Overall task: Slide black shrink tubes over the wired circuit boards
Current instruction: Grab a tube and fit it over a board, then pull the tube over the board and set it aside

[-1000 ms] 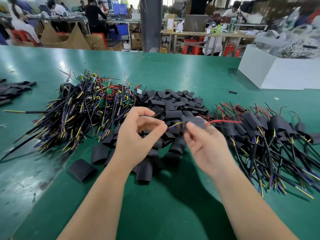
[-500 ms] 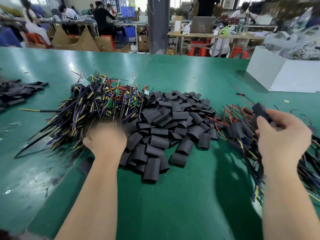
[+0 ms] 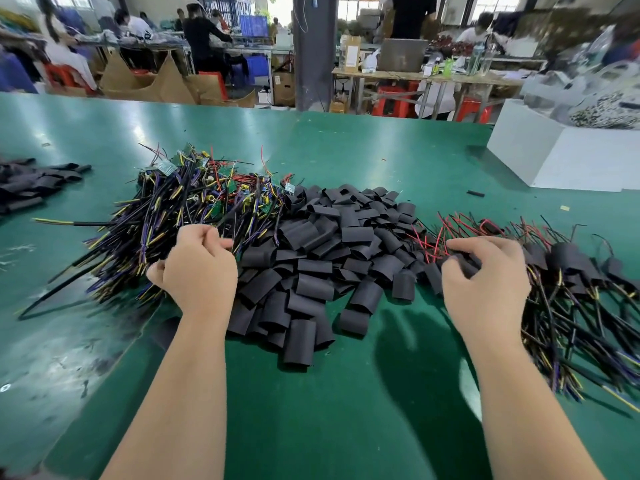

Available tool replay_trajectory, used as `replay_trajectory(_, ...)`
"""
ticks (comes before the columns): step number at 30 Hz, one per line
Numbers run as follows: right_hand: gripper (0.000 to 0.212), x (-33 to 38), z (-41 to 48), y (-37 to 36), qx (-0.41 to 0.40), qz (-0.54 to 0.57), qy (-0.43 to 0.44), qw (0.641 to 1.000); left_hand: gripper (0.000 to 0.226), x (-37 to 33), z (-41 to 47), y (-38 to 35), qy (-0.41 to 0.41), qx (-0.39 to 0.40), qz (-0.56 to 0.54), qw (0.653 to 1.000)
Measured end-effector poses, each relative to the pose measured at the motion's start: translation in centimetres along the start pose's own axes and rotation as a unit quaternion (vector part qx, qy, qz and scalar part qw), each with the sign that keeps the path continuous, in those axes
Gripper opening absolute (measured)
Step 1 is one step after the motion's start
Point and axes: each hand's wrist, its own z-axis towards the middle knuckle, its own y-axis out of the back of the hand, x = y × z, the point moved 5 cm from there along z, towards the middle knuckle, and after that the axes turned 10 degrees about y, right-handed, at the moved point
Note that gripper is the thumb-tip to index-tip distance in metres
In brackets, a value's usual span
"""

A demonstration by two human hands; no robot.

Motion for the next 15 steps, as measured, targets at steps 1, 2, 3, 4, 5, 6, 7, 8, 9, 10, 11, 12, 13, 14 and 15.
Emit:
replay_trajectory(1,0.023,0.3,-0.1,-0.2,0.004,0.024,0.01,1.0,0.018,-0.4,-0.1,0.4,-0.007,-0.004,-0.07,0.998)
replay_trajectory(2,0.023,0.6,-0.3,-0.4,0.01,0.044,0.02,0.999,0.018,-0.6,-0.1,0.7,-0.009,-0.004,-0.145,0.989)
replay_trajectory(3,0.022,0.8,-0.4,-0.6,0.014,0.059,0.026,0.998,0.017,-0.7,-0.2,1.0,-0.004,-0.005,-0.206,0.979)
replay_trajectory(4,0.023,1.0,-0.6,-0.8,0.021,0.071,0.023,0.997,0.016,-0.6,-0.2,1.2,0.006,-0.007,-0.24,0.971)
replay_trajectory(5,0.024,0.9,-0.8,-1.1,0.031,0.083,0.014,0.996,0.015,-0.4,-0.2,1.2,0.02,-0.007,-0.255,0.967)
replay_trajectory(6,0.025,0.9,-0.9,-1.5,0.045,0.096,-0.001,0.994,0.014,-0.2,-0.2,1.1,0.034,-0.003,-0.268,0.963)
replay_trajectory(7,0.026,0.8,-1.1,-2.0,0.064,0.114,-0.019,0.991,0.013,-0.2,-0.3,1.0,0.04,0.008,-0.288,0.957)
replay_trajectory(8,0.027,0.8,-1.2,-2.5,0.088,0.142,-0.04,0.985,0.012,-0.4,-0.4,0.9,0.034,0.025,-0.308,0.95)
replay_trajectory(9,0.028,0.9,-1.4,-3.0,0.115,0.193,-0.069,0.972,0.013,-0.8,-0.6,0.9,0.02,0.045,-0.326,0.944)
replay_trajectory(10,0.029,1.2,-1.8,-3.6,0.146,0.263,-0.102,0.948,0.015,-1.3,-0.8,0.8,0.004,0.064,-0.34,0.938)
replay_trajectory(11,0.03,1.7,-2.2,-4.1,0.182,0.335,-0.134,0.915,0.017,-1.7,-1.0,0.9,-0.01,0.08,-0.355,0.931)
replay_trajectory(12,0.029,2.2,-2.8,-4.7,0.22,0.4,-0.158,0.876,0.017,-2.0,-1.1,0.9,-0.021,0.092,-0.369,0.924)
replay_trajectory(13,0.028,2.8,-3.3,-5.2,0.257,0.45,-0.175,0.837,0.017,-2.3,-1.3,0.8,-0.029,0.107,-0.381,0.918)
replay_trajectory(14,0.026,3.2,-3.8,-5.5,0.287,0.491,-0.187,0.801,0.017,-2.5,-1.5,0.7,-0.039,0.128,-0.389,0.911)
replay_trajectory(15,0.025,3.7,-4.2,-5.8,0.312,0.531,-0.192,0.764,0.018,-2.8,-1.8,0.6,-0.052,0.157,-0.39,0.906)
